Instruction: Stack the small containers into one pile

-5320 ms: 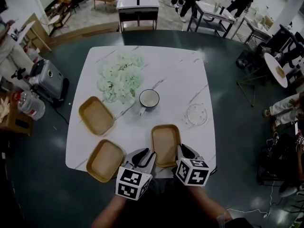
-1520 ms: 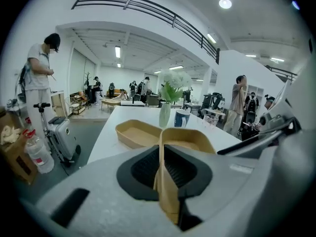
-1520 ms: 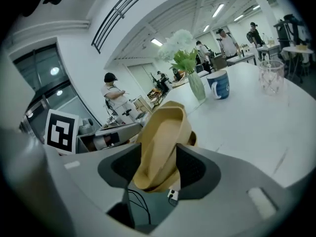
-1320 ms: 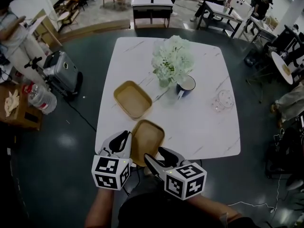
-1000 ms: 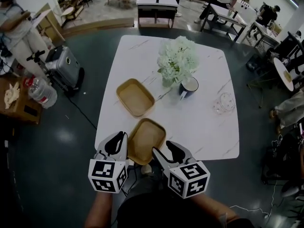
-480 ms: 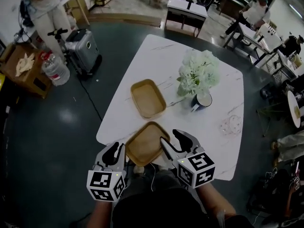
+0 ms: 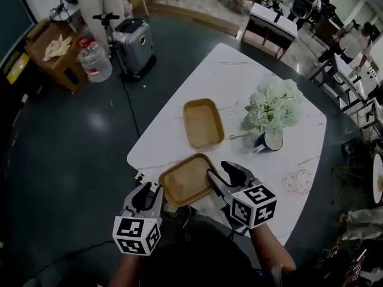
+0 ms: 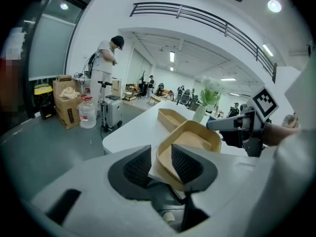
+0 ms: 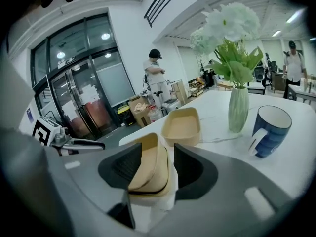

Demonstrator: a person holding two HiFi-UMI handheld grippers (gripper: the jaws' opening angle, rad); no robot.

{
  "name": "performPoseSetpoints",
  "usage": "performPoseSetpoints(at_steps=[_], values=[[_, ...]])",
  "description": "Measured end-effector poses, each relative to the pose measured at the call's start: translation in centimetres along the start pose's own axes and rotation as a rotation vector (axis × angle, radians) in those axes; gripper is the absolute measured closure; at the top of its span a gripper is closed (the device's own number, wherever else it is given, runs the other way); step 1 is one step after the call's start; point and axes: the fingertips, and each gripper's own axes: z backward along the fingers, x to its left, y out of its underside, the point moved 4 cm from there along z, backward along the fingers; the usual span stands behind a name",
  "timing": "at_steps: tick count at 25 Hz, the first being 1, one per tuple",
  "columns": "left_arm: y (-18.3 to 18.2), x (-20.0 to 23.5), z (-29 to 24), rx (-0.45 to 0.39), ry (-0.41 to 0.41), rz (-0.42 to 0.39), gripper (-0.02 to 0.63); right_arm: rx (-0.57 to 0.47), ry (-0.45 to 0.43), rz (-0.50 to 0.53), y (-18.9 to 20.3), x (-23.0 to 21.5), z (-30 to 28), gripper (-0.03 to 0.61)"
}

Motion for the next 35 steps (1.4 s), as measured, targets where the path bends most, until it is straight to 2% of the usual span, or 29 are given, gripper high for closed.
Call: performPoseSetpoints(at_steps=[7, 18, 27, 35], values=[[1.7, -0.1, 0.2, 0.003, -0.056, 0.093, 0.483, 0.041, -0.102, -0.056, 1.1, -0.4, -1.1, 0.387], [4.1, -1.7, -1.4, 0.051, -0.029, 0.175, 0.451, 0.107, -0.137, -0.103, 2.9, -0.7, -2.8, 0.385], [4.4, -2.0, -2.3, 0.058, -0.05, 0.169, 0.468, 0.15, -0.094, -0.048, 3.8, -0.6, -3.3, 0.399], [4.0, -2.2, -2.5, 0.048, -0.083, 0.175, 0.48, 0.151, 0.025, -0.035, 3.9, -1.5, -3.0, 0.516]])
